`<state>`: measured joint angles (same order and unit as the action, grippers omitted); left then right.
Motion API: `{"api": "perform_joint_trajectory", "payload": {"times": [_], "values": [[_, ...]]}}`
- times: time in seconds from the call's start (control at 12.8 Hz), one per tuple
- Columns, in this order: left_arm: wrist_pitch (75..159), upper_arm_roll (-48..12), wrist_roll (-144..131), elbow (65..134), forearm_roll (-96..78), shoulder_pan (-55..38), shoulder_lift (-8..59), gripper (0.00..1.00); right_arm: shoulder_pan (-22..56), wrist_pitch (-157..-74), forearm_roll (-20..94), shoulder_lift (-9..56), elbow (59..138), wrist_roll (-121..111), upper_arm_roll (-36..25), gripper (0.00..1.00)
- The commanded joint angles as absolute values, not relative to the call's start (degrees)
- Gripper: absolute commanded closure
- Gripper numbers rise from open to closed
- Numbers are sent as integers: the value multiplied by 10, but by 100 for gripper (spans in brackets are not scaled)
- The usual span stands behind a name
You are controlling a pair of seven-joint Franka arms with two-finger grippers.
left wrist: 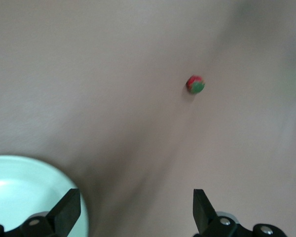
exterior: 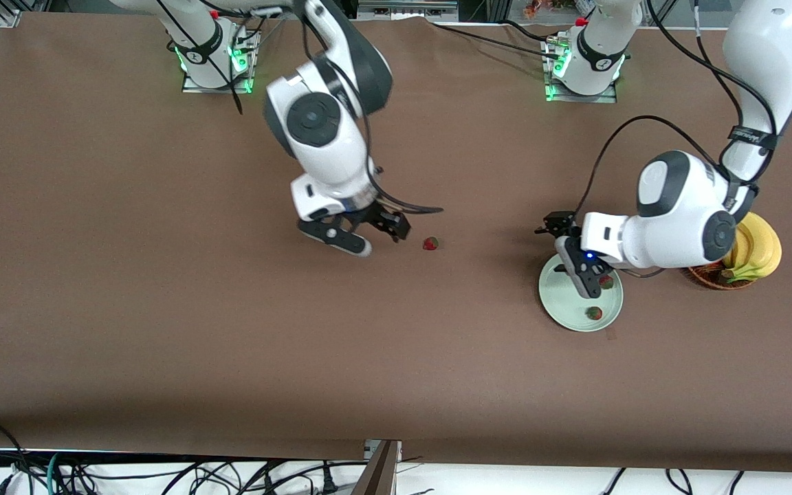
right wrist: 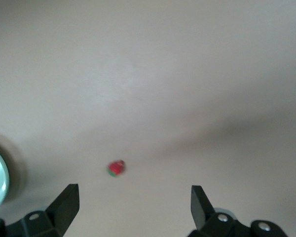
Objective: Collect all strawberries into plate
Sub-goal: 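Drop the strawberry mid-table with the right gripper while the left gripper approaches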
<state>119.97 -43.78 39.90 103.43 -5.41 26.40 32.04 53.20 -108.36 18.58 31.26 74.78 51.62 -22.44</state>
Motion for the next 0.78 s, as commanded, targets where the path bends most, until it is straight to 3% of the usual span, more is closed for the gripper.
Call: {"api": "perform_joint_trajectory", "payload": {"times": [0.0, 0.39, 0.55, 0.7], "values": [[1228, -431, 318, 1020, -50, 202, 325, 0, 534, -995, 179, 231, 780, 429, -260, 0], [1308, -427, 72, 1021, 82, 105, 357, 0, 534, -863, 143, 91, 822, 270, -338, 0], [1369, -419, 24, 1023, 118, 77, 390, 0, 525, -855, 100, 42, 852, 219, -340, 0], [1416, -388, -42, 1025, 155, 28, 409, 0, 463, -851, 59, 5, 881, 150, -306, 0]]}}
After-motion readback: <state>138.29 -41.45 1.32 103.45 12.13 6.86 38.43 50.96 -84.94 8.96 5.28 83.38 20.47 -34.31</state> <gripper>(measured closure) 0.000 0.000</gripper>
